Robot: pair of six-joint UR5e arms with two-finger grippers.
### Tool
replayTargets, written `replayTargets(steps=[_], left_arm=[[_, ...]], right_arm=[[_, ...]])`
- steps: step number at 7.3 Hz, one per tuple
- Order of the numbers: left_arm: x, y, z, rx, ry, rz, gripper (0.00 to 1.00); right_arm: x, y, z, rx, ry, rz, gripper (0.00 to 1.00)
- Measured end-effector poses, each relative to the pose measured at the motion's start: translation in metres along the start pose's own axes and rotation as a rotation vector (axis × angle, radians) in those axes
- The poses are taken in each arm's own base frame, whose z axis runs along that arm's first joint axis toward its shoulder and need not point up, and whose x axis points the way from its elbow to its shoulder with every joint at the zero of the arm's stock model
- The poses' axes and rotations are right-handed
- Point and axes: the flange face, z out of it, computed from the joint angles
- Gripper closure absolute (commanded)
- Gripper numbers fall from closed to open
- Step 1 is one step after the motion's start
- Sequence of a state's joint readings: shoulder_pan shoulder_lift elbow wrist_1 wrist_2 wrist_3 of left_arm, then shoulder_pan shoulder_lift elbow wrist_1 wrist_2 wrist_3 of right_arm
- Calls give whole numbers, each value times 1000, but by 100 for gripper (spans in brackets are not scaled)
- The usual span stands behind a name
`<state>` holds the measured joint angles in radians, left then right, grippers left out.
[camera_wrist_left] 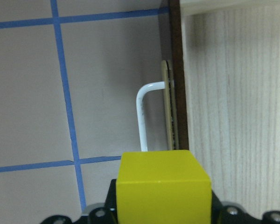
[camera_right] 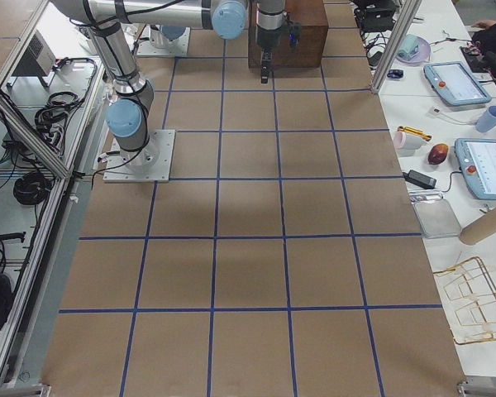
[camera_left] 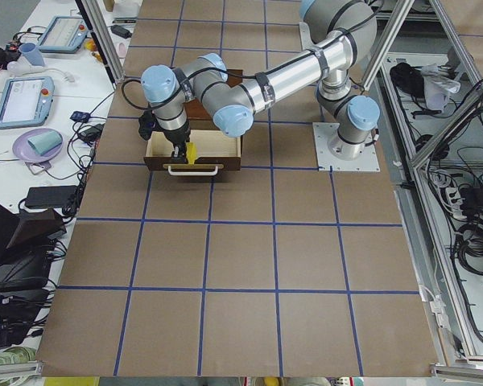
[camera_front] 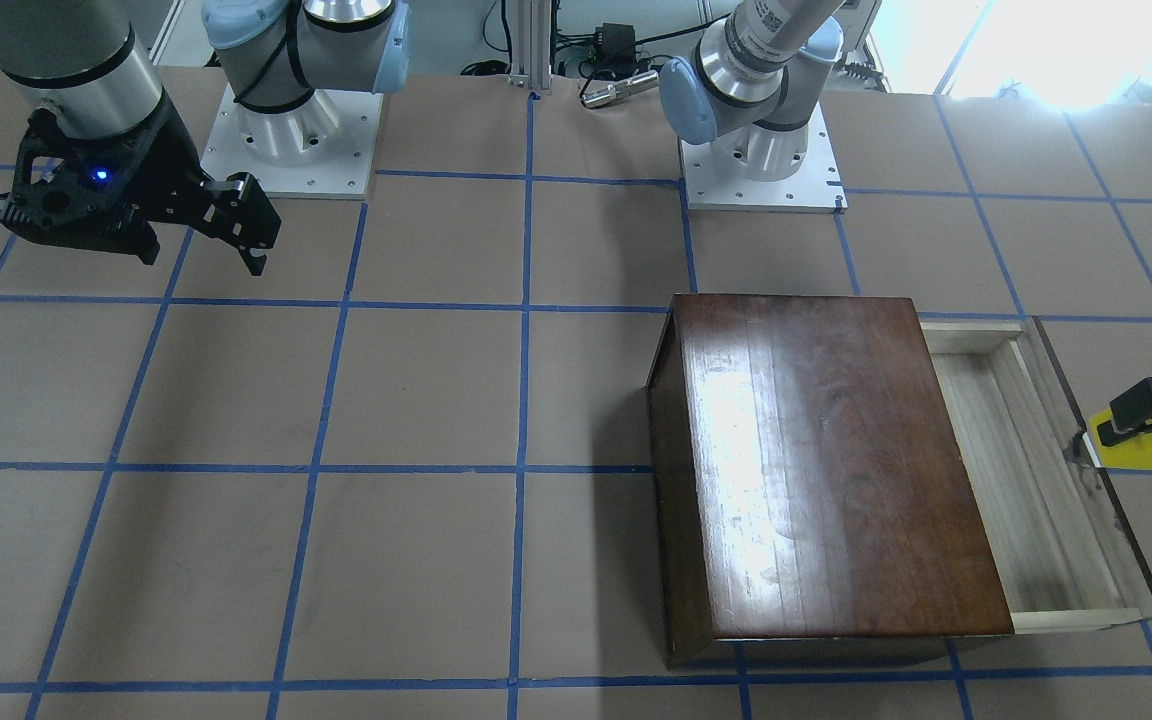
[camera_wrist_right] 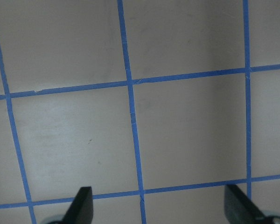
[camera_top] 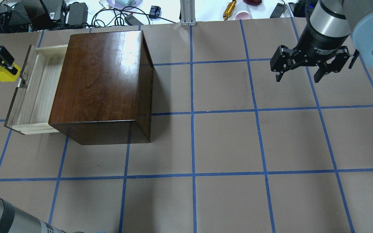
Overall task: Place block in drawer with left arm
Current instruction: 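Carry the yellow cube with the left gripper over the open drawer, then lower the cube into the drawer and open the left gripper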
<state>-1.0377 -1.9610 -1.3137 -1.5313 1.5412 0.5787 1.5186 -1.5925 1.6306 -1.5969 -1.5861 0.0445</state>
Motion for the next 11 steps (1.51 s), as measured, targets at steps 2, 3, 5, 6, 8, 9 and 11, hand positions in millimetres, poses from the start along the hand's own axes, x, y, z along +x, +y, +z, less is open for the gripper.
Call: replayTargets(steps=[2,3,5,6,8,9,11], left_arm=[[36,-6,12,-18,7,-39,54],[48,-10,22,-23,8,-48,54],[60,-11,48,-19,8,-78,54],[66,-12,58,-18,9,-93,54],[71,-14,69,-22,12,-94,54],[71,-14,72,-25,14,-92,54],[71,-15,78,-34,19,-89,53]], right_arm=[[0,0,-1,1,0,0,0],[0,0,-1,1,0,0,0],[0,0,-1,1,0,0,0],[0,0,-1,1,0,0,0],[0,0,-1,1,0,0,0],[0,0,-1,1,0,0,0],[0,0,-1,1,0,0,0]])
